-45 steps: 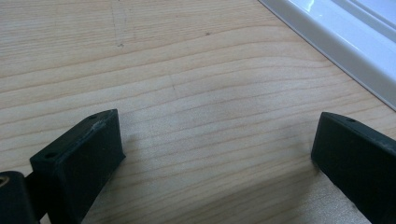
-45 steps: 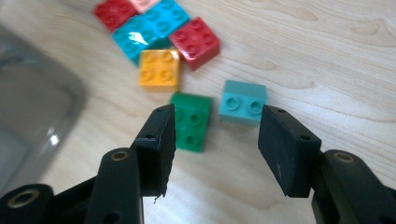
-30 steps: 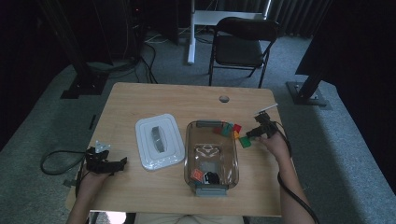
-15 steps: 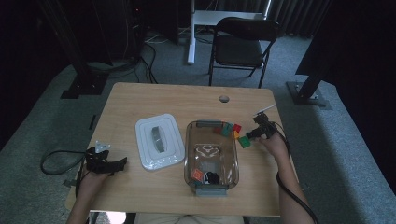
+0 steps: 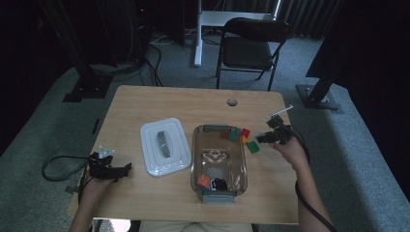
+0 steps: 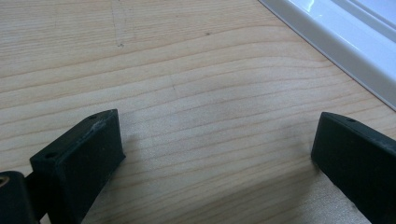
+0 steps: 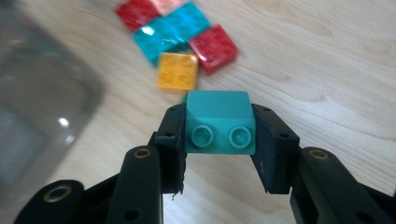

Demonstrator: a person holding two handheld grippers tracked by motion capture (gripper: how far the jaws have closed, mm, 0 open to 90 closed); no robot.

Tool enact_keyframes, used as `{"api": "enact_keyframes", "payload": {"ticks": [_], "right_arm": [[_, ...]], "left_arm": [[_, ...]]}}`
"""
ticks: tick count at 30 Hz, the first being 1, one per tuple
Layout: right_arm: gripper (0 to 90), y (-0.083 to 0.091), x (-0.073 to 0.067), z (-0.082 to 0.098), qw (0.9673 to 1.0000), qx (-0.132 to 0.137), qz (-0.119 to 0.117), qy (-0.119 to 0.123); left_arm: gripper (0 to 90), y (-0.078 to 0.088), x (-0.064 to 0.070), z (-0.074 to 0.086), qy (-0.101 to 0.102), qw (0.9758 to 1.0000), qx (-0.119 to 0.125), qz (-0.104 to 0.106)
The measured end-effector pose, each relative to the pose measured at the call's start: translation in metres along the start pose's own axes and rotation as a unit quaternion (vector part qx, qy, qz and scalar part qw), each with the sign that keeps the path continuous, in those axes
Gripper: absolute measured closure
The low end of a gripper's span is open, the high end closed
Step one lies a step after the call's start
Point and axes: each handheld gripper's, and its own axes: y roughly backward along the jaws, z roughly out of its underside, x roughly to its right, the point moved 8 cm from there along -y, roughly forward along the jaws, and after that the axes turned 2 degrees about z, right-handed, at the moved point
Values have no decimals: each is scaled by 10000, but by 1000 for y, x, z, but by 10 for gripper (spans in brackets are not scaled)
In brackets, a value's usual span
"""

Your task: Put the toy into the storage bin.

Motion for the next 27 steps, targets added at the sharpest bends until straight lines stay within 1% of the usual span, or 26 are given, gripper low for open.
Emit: {"api": "enact_keyframes", "payload": {"ticks": [1, 2, 3, 5, 6, 8, 10, 11, 12, 13, 14, 15, 18, 19, 20, 21, 22, 23, 25, 26, 27], "right_arm": [[586, 0, 0, 0, 10000, 0, 0, 0], [587, 8, -7, -1, 9999, 51, -47, 113], [587, 11, -10, 0, 9998, 70, -83, 180], [587, 18, -16, 1, 9995, 88, -109, 297], [587, 18, -16, 1, 9995, 88, -109, 297], [587, 24, -21, 2, 9990, 119, -147, 402], [587, 35, -28, 3, 9982, 194, -164, 544], [587, 35, -28, 3, 9982, 194, -164, 544], [587, 44, -33, 3, 9974, 241, -187, 648], [587, 44, -33, 3, 9974, 241, -187, 648], [587, 49, -36, 2, 9969, 295, -212, 691], [587, 59, -44, 1, 9957, 360, -277, 812], [587, 72, -58, -3, 9926, 460, -399, 1052], [587, 72, -58, -3, 9926, 460, -399, 1052], [587, 79, -71, -5, 9896, 534, -563, 1208], [587, 79, -71, -5, 9896, 534, -563, 1208], [587, 84, -82, -7, 9865, 566, -631, 1399], [587, 84, -82, -7, 9865, 566, -631, 1399], [587, 89, -93, -9, 9836, 588, -644, 1582], [587, 90, -98, -10, 9829, 597, -617, 1630], [587, 92, -103, -10, 9811, 612, -651, 1714]], "left_arm": [[27, 0, 0, 0, 0, 10000, 0, 0], [27, 0, 0, 0, -5, 10000, -2, -1], [27, 0, 0, 0, -5, 10000, -2, -1], [26, 0, 0, 0, 0, 10000, 2, -1], [26, 0, 0, 0, -1, 10000, 2, 0], [27, 0, 0, 0, 0, 10000, 3, 0], [26, 0, 0, 0, 0, 10000, 2, 0], [27, 0, 0, 0, 0, 10000, 2, 0], [26, 0, 0, 0, 0, 10000, 2, 0], [26, 0, 0, 0, 1, 10000, 2, -1], [27, 0, 0, 0, 0, 10000, 1, 0], [26, 0, 0, 0, 1, 10000, 2, -2], [26, 0, 0, 0, 0, 10000, 10, -4], [26, 0, 0, 0, 0, 10000, 10, -4], [26, 0, 0, 0, 0, 10000, 12, -4], [26, 0, 0, 0, 2, 10000, 11, -4], [26, 0, 0, 0, 2, 10000, 12, -5], [26, 0, 0, 0, 3, 10000, 12, -4], [27, 0, 0, 0, 3, 10000, 5, -2], [26, 0, 0, 0, 10, 10000, 4, 3], [26, 0, 0, 0, 4, 10000, -2, 2]]}}
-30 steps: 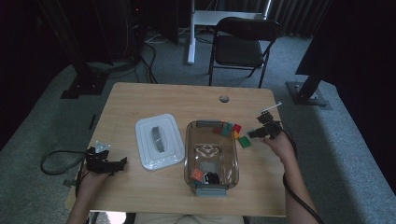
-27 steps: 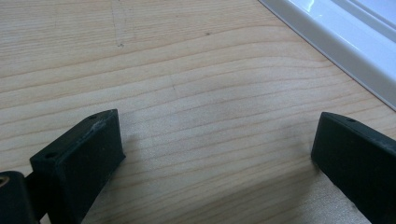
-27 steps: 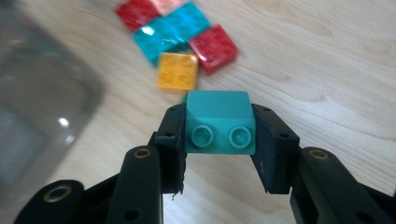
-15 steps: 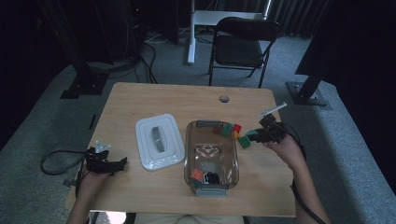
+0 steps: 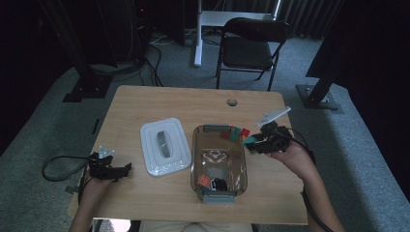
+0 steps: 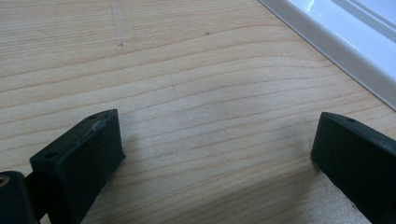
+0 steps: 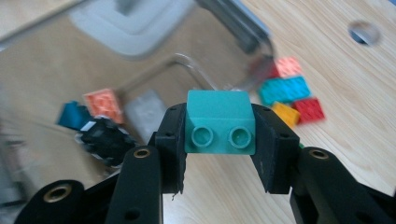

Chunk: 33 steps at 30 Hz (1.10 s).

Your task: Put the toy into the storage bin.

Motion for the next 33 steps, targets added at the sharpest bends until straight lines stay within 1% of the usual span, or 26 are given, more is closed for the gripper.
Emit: {"api": "enact_keyframes", "payload": {"ticks": [1, 4, 5, 6, 7, 8, 9, 11, 12, 14, 15, 18, 19, 20, 21, 22, 23, 24, 25, 27, 28, 29, 30, 31, 32, 33], "right_arm": [[587, 1, -11, -5, 9998, 46, -105, 165], [587, 3, -29, -11, 9985, 44, -294, 467], [587, 3, -29, -11, 9985, 44, -294, 467], [587, 2, -39, -13, 9968, -3, -410, 685], [587, 2, -44, -13, 9958, -35, -478, 783], [587, 2, -44, -13, 9958, -35, -478, 783], [587, -1, -51, -13, 9945, -149, -470, 926], [587, -3, -55, -13, 9933, -195, -507, 1020], [587, -8, -63, -11, 9907, -307, -613, 1173], [587, -13, -70, -9, 9878, -385, -741, 1311], [587, -13, -70, -9, 9878, -385, -741, 1311], [587, -21, -78, -6, 9840, -567, -866, 1449], [587, -29, -82, -3, 9813, -749, -912, 1523], [587, -32, -85, -2, 9794, -808, -970, 1576], [587, -32, -85, -2, 9794, -808, -970, 1576], [587, -36, -88, -1, 9777, -858, -1026, 1618], [587, -42, -94, 1, 9744, -969, -1129, 1688], [587, -42, -94, 1, 9744, -969, -1129, 1688], [587, -48, -98, 3, 9712, -1064, -1196, 1766], [587, -55, -103, 5, 9682, -1168, -1267, 1812], [587, -55, -103, 5, 9682, -1168, -1267, 1812], [587, -58, -105, 5, 9667, -1223, -1306, 1830], [587, -64, -110, 6, 9633, -1322, -1351, 1905], [587, -64, -110, 6, 9633, -1322, -1351, 1905], [587, -69, -115, 6, 9603, -1405, -1396, 1966], [587, -69, -115, 6, 9603, -1405, -1396, 1966]], "left_arm": [[26, 0, 0, 0, -3, 10000, -2, 0], [27, 0, 0, 0, -4, 10000, -2, 1], [27, 0, 0, 0, -4, 10000, -2, 1], [27, 0, 0, 0, -4, 10000, -2, 0], [27, 0, 0, 0, -4, 10000, -2, 0], [27, 0, 0, 0, -4, 10000, -2, 1], [27, 0, 0, 0, -1, 10000, 4, 4], [26, 0, 0, 0, 5, 10000, 9, 9], [27, 0, 0, 0, 4, 10000, 9, 7], [26, 0, 0, 0, -6, 10000, 1, -2], [26, 0, 0, 0, -3, 10000, 0, 0], [26, 0, 0, 0, -3, 10000, 5, -2], [27, 0, 0, 0, -3, 10000, 5, -1], [26, 0, 0, 0, -2, 10000, 5, -2], [27, 0, 0, 0, -2, 10000, 5, -2], [27, 0, 0, 0, -4, 10000, 3, -3], [26, 0, 0, 0, -1, 10000, 5, -2], [26, 0, 0, 0, -6, 10000, 2, -2], [26, 0, 0, 0, -2, 10000, 6, -1], [26, 0, 0, 0, -2, 10000, 5, -2], [26, 0, 0, 0, -2, 10000, 5, -2], [26, 0, 0, 0, -2, 10000, 5, -1], [26, 0, 0, 0, -1, 10000, 5, -1], [26, 0, 0, 0, -2, 10000, 4, 0], [26, 0, 0, 0, -1, 10000, 5, -1], [26, 0, 0, 0, -1, 10000, 5, -1]]}}
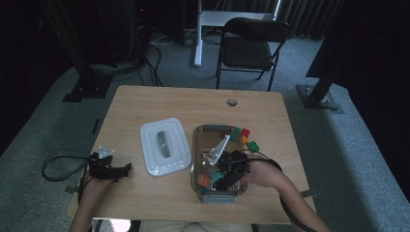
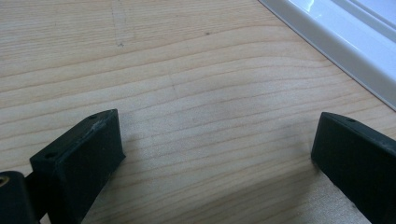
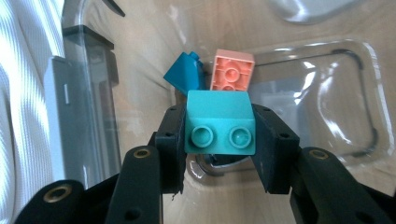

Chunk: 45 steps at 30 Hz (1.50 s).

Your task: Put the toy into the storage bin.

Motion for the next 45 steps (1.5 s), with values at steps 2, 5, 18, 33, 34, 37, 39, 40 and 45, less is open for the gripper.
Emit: {"api": "enact_keyframes", "payload": {"ticks": [2, 5, 18, 33, 34, 37, 39, 40, 45], "right_arm": [[587, -7, -2, -3, 9999, -66, -63, 59], [587, -17, -4, -7, 9996, -247, -74, 145], [580, -30, -6, -12, 9983, -499, -269, 165], [532, 14, 7, 8, 9993, 124, 93, -353], [532, 25, 12, 14, 9984, 256, 194, -465], [533, 36, 17, 21, 9970, 393, 291, -604], [532, 47, 22, 28, 9950, 534, 398, -743], [532, 52, 25, 33, 9938, 584, 454, -826], [527, 71, 48, 57, 9846, 825, 733, -1354]], "left_arm": [[26, 0, 0, 0, 0, 10000, -1, 1], [27, 0, 0, 0, 8, 10000, 10, 11], [26, 0, 0, 0, -4, 10000, 7, 21], [27, 0, 0, 0, -7, 10000, 5, 10], [26, 0, 0, 0, -8, 10000, 5, 9], [27, 0, 0, 0, -6, 10000, 6, 10], [26, 0, 0, 0, -6, 10000, 4, 10], [26, 0, 0, 0, -7, 10000, 2, 10], [27, 0, 0, 0, 1, 10000, 3, 13]]}}
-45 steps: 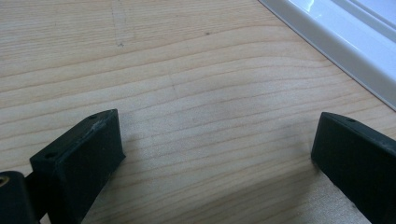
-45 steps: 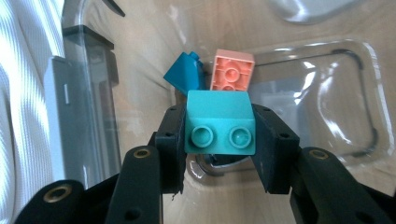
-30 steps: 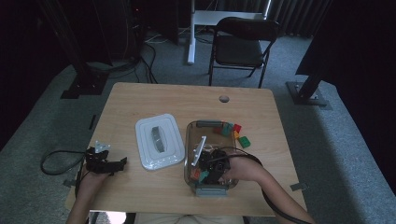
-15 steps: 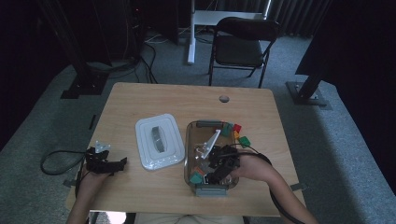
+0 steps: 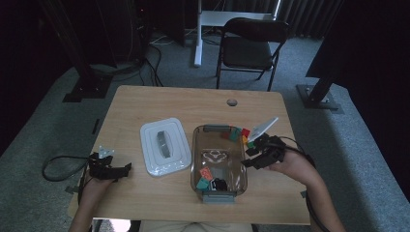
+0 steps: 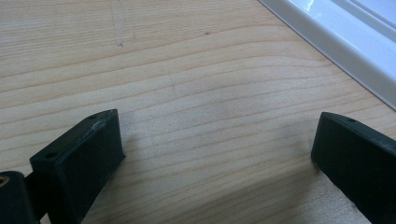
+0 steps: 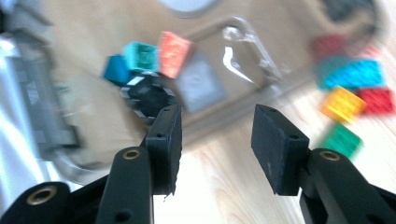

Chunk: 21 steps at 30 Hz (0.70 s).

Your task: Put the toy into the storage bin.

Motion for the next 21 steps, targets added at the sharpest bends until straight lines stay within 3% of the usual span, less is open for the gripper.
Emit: {"api": "enact_keyframes", "payload": {"ticks": [1, 2, 5, 6, 7, 13, 14, 15, 16, 17, 21], "right_arm": [[527, 2, 14, 8, 9996, 2, 116, -272], [527, 2, 14, 8, 9996, 2, 116, -272], [526, -1, 36, 19, 9977, 23, 195, -655], [524, -6, 50, 26, 9954, 23, 250, -919], [524, -6, 50, 26, 9954, 23, 250, -919], [491, -31, 86, 44, 9861, -32, 380, -1616], [477, -41, 97, 48, 9821, -83, 456, -1824], [477, -41, 97, 48, 9821, -83, 456, -1824], [445, -51, 105, 52, 9788, -161, 534, -1971], [445, -51, 105, 52, 9788, -161, 534, -1971], [395, -69, 118, 56, 9727, -297, 733, -2184]], "left_arm": [[26, 0, 0, 0, -7, 10000, -5, 0], [26, 0, 0, 0, 0, 10000, 2, -1], [26, 0, 0, 0, -1, 10000, 8, -5], [27, 0, 0, 0, -3, 10000, 10, -4], [27, 0, 0, 0, -10, 10000, 9, -7], [26, 0, 0, 0, -8, 10000, -1, -3], [27, 0, 0, 0, -7, 10000, 0, -4], [27, 0, 0, 0, -10, 10000, 0, -5], [26, 0, 0, 0, -7, 10000, 2, -3], [26, 0, 0, 0, -6, 10000, 2, -3], [27, 0, 0, 0, -8, 10000, -1, -3]]}}
